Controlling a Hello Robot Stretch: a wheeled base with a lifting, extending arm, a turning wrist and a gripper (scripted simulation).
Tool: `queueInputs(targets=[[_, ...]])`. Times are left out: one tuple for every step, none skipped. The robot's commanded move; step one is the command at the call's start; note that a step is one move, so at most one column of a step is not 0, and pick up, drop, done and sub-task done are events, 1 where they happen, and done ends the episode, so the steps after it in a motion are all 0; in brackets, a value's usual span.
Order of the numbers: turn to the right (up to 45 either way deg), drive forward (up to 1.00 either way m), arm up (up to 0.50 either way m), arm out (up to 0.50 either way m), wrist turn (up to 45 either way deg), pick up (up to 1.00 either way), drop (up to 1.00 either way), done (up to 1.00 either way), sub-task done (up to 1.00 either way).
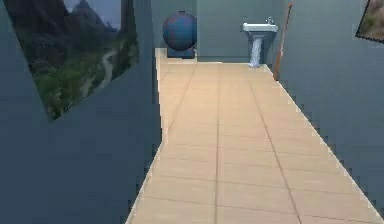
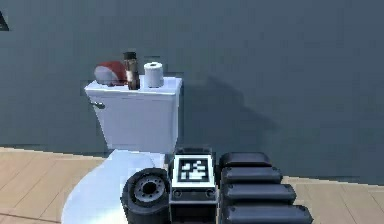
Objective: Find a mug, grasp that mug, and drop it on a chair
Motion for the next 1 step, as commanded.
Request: queueInputs(targets=[[0.0,1.0,0.0,0.0,0.0,0.0,0.0,0.0,0.0]])
